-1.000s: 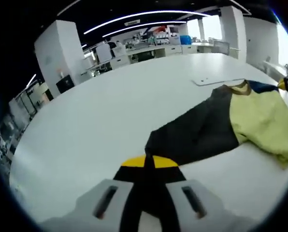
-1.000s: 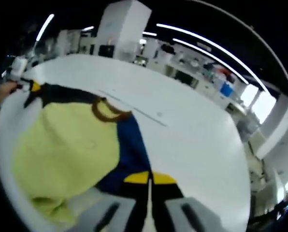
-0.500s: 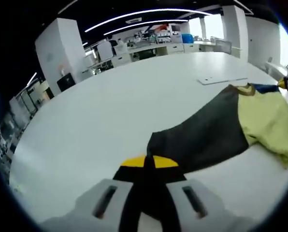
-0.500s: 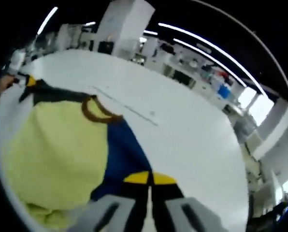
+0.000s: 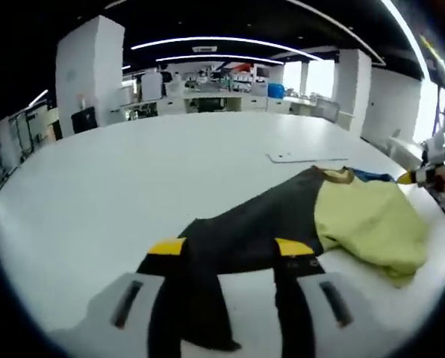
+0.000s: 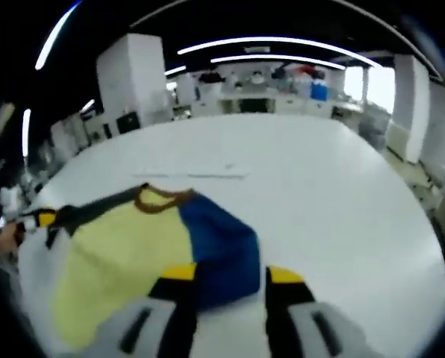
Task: Fold the garment on the visible template until the final outline fits inside the template.
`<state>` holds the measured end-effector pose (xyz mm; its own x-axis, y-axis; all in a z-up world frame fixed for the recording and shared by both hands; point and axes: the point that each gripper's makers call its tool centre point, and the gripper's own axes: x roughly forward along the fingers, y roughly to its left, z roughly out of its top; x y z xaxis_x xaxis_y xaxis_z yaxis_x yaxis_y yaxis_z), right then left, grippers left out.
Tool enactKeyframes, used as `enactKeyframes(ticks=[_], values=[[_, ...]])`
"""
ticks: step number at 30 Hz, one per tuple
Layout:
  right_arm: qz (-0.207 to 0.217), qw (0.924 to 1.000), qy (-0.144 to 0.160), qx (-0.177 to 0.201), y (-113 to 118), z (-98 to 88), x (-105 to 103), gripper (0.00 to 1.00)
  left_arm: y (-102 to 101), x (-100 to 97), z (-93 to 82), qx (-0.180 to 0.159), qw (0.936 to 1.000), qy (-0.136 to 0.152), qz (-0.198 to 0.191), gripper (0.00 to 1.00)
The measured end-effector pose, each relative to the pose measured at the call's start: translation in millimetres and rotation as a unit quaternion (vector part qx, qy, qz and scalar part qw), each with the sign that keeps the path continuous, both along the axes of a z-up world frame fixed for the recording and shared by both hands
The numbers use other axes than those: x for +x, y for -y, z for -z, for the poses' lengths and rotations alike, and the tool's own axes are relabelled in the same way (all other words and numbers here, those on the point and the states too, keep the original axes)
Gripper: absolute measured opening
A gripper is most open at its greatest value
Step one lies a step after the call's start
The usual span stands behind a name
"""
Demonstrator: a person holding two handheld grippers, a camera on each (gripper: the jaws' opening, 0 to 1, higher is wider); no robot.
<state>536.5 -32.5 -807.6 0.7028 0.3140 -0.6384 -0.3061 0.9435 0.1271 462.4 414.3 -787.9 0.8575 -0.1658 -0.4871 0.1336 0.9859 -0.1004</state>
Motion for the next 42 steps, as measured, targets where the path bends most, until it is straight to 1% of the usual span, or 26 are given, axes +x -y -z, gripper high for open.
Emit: enactKeyframes(ticks=[1,3,5,6,7,8,9,11,13,16,18,19,20,22,23,25,27,29,31,32,33,34,36,38,40,42], values=[[0.005,1.0000,-0.003,0.001,1,1.2,-3,0.34,2,-2.3,-0.4,0.002,1.0000,0.002,0.005,0.48],[0.007,0.9999,-0.006,-0.007,1,3.7,-8,0.34,16,-14.0,-2.3,0.000,0.9997,0.006,0.023,0.52],[0.010,0.9999,-0.008,-0.006,1,5.5,-12,0.34,35,-26.5,-4.8,-0.007,0.9989,0.011,0.045,0.55],[0.012,0.9999,-0.008,-0.004,1,6.4,-13,0.34,41,-27.7,-3.7,-0.009,0.9982,0.009,0.059,0.56],[0.012,0.9999,-0.011,0.001,0,8.2,-14,0.34,43,-26.6,-3.1,-0.006,0.9977,0.009,0.066,0.57],[0.014,0.9998,-0.014,0.005,-1,10.1,-15,0.34,51,-31.1,-3.3,-0.007,0.9972,0.013,0.073,0.58],[0.013,0.9997,-0.016,0.008,-3,10.4,-18,0.33,64,-39.1,-3.2,-0.011,0.9958,0.012,0.090,0.58],[0.007,0.9997,-0.018,0.012,-7,10.6,-24,0.30,78,-46.3,-2.8,-0.013,0.9938,0.013,0.110,0.58],[0.006,0.9998,-0.019,0.009,-10,13.3,-25,0.29,104,-60.1,-3.9,-0.019,0.9897,0.013,0.141,0.59],[0.010,0.9996,-0.025,0.011,-12,16.0,-31,0.29,122,-70.2,-5.1,-0.019,0.9868,0.015,0.160,0.59],[0.013,0.9995,-0.026,0.012,-11,17.8,-30,0.30,142,-78.9,-7.8,-0.039,0.9835,0.018,0.176,0.59],[0.016,0.9995,-0.026,0.012,-11,19.4,-30,0.30,151,-82.3,-8.3,-0.043,0.9815,0.020,0.186,0.59],[0.018,0.9994,-0.027,0.011,-10,21.0,-29,0.30,157,-84.7,-7.7,-0.043,0.9808,0.018,0.189,0.58],[0.018,0.9994,-0.029,0.011,-11,21.9,-29,0.30,172,-88.7,-5.2,-0.039,0.9762,0.016,0.213,0.58],[0.018,0.9993,-0.030,0.011,-12,24.2,-27,0.30,177,-90.1,-3.3,-0.037,0.9755,0.012,0.216,0.58],[0.020,0.9992,-0.031,0.012,-13,27.8,-26,0.28,191,-95.5,2.6,-0.040,0.9693,0.005,0.243,0.56],[0.025,0.9989,-0.035,0.018,-14,30.9,-25,0.27,204,-102.0,6.0,-0.033,0.9640,0.002,0.264,0.55],[0.027,0.9991,-0.029,0.016,-16,30.4,-26,0.25,215,-105.3,9.5,-0.025,0.9606,0.001,0.277,0.53],[0.024,0.9993,-0.026,0.008,-18,31.1,-25,0.24,229,-108.0,10.1,-0.029,0.9579,-0.001,0.285,0.51],[0.018,0.9996,-0.020,-0.007,-17,31.8,-23,0.24,234,-107.8,11.6,-0.030,0.9571,0.000,0.288,0.50],[0.016,0.9995,-0.021,-0.017,-17,32.8,-23,0.23,240,-107.9,15.3,-0.025,0.9546,-0.005,0.297,0.49],[0.009,0.9991,-0.019,-0.036,-17,34.3,-22,0.22,244,-109.0,16.9,-0.023,0.9529,-0.010,0.302,0.49],[0.004,0.9990,-0.017,-0.042,-26,34.3,-24,0.19,251,-109.2,21.6,-0.020,0.9516,-0.013,0.307,0.46],[0.001,0.9986,-0.014,-0.051,-26,35.2,-24,0.18,253,-110.2,29.5,-0.014,0.9495,-0.021,0.313,0.44],[0.000,0.9982,-0.010,-0.059,-28,34.5,-25,0.17,252,-108.6,36.7,0.006,0.9478,-0.017,0.318,0.43],[0.003,0.9983,-0.009,-0.057,-24,35.5,-23,0.17,252,-104.1,39.2,0.018,0.9492,-0.008,0.314,0.39]])
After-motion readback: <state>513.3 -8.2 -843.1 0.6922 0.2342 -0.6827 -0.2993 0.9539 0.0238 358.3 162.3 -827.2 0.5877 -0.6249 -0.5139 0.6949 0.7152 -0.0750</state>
